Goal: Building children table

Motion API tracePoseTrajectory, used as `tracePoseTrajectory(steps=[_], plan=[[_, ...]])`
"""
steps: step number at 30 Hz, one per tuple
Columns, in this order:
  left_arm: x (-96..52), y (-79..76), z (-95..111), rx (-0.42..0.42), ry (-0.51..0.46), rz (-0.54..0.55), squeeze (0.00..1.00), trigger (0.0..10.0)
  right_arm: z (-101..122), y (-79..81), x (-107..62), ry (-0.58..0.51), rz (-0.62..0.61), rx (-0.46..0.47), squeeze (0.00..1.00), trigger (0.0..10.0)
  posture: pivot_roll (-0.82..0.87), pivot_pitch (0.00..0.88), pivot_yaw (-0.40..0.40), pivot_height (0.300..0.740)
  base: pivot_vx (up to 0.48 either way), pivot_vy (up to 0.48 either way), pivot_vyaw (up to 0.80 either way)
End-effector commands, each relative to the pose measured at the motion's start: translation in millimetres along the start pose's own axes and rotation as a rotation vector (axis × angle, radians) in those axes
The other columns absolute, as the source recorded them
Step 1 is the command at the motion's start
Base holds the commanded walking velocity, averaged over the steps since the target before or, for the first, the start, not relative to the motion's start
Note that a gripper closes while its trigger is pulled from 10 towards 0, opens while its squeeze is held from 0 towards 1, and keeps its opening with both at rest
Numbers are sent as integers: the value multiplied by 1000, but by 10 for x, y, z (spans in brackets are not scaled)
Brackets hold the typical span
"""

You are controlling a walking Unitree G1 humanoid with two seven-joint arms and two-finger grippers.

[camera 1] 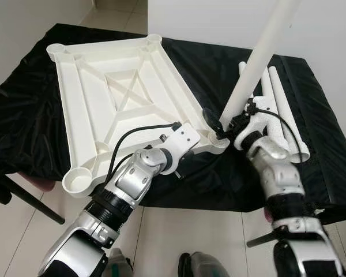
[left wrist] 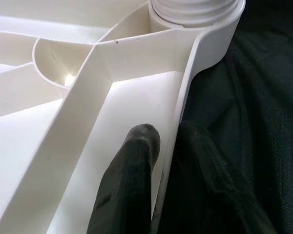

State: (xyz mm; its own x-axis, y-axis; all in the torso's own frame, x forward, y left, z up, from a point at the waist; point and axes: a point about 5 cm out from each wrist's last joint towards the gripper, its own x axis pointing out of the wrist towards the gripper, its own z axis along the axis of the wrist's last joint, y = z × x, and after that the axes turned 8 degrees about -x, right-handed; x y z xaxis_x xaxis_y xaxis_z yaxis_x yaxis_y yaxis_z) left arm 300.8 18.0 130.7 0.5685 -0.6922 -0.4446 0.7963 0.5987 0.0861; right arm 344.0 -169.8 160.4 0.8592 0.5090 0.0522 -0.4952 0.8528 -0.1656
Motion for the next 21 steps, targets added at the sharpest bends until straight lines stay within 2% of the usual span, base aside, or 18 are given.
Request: tracePoseTrajectory(steps=[1,9,10,11,12,21], plan=[[37,-107,114,34,-36,-82,0,10000,-83,3,10,21,45,15,0,10000,-45,7,-42,740,0,0,0],[27,-105,111,32,-38,-79,0,10000,-200,14,40,47,102,10,0,10000,-38,8,-38,740,0,0,0],[24,-107,105,31,-37,-79,0,10000,-217,15,48,50,113,9,0,9373,-37,11,-37,740,0,0,0],[22,-109,103,30,-36,-80,0,10000,-229,9,53,49,117,12,0,3961,-36,12,-38,740,0,0,0],[22,-112,102,29,-35,-80,0,10000,-236,0,52,46,121,16,0,0,-36,12,-38,740,0,0,0],[28,-138,99,24,-36,-87,0,10000,-241,-33,23,16,135,29,0,0,-38,20,-41,740,0,0,0]])
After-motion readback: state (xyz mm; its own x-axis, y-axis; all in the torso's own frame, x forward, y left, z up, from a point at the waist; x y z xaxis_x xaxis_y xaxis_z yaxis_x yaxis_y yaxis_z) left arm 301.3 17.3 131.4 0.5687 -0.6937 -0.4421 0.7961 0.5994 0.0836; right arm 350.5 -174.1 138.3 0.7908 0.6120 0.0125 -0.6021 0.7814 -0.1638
